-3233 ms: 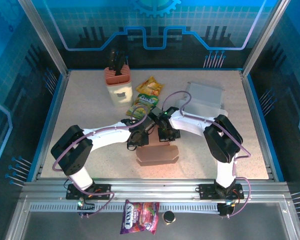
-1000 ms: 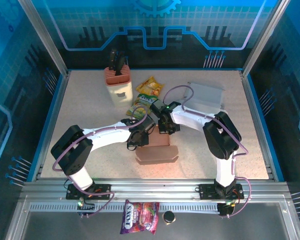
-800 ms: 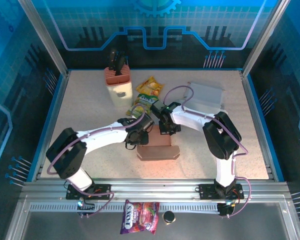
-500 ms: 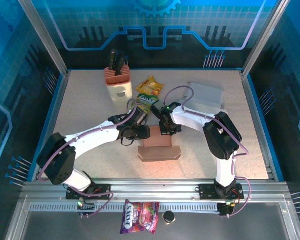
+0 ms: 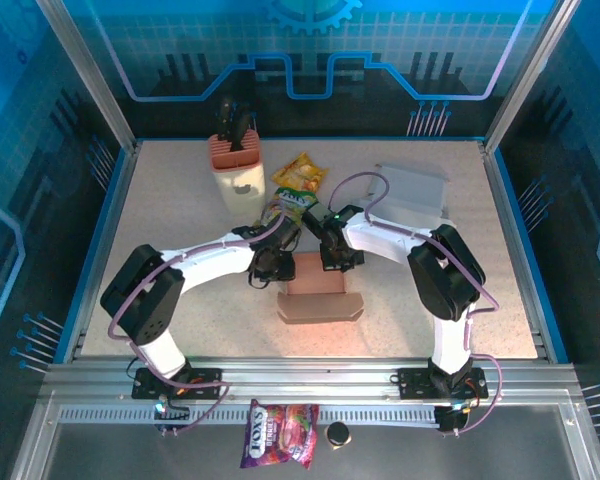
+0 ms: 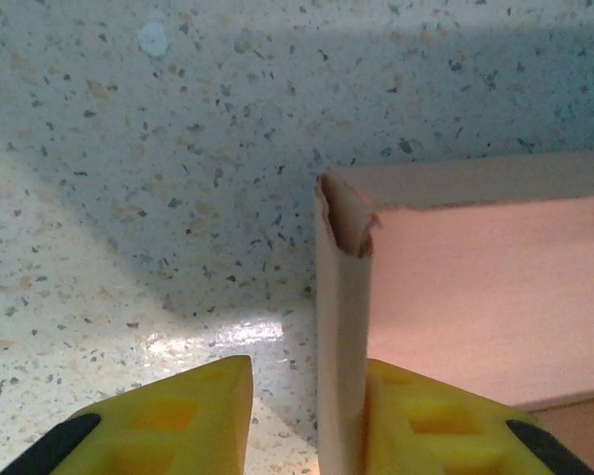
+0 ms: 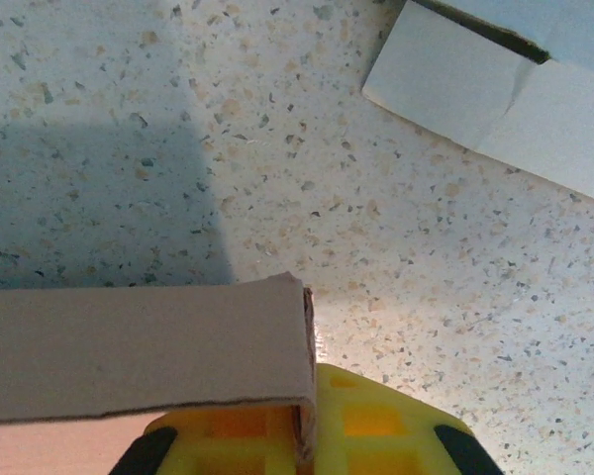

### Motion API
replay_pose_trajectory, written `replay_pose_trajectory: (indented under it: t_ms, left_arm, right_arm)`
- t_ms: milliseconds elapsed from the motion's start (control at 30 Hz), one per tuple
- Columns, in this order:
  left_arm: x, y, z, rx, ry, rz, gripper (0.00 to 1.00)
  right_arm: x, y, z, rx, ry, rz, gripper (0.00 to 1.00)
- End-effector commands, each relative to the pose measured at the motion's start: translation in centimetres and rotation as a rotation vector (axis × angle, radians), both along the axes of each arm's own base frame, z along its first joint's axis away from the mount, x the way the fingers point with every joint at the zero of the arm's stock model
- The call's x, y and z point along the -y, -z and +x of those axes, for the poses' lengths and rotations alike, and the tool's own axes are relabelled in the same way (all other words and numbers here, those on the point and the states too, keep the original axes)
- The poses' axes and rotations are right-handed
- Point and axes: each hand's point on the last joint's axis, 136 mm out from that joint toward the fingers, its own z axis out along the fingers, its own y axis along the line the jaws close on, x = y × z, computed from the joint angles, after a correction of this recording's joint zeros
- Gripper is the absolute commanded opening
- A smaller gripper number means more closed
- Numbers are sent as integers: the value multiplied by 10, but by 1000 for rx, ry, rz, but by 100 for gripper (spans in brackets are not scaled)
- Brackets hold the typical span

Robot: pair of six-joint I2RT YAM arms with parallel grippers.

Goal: Fold the paper box

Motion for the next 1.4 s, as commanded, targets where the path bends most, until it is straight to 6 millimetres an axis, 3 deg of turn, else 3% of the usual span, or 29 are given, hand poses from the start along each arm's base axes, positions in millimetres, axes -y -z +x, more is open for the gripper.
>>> replay_pose_trajectory:
  t_ms: [0,400,667,1033,1167,1367]
  left_arm:
    - [1,-5,9,34,30,51,27]
    - [0,11,8,42,66,243,0]
    - [-6,8,4,71,56,373,0]
    - [-2,13,3,57,68,363,0]
    - [1,16,2,54,75,343,10]
    - [3,17,1,61,78,327,0]
  right_arm:
    - [6,-6,-7,10,5,-25,0]
    - [6,-2,-11,-6,28,-13,0]
    - [7,0,-13,-22,57,14,0]
    - [7,4,-16,-49,89,66,0]
    - [6,6,-18,-63,97,92,0]
    - [7,7,-20,-74,117,116,0]
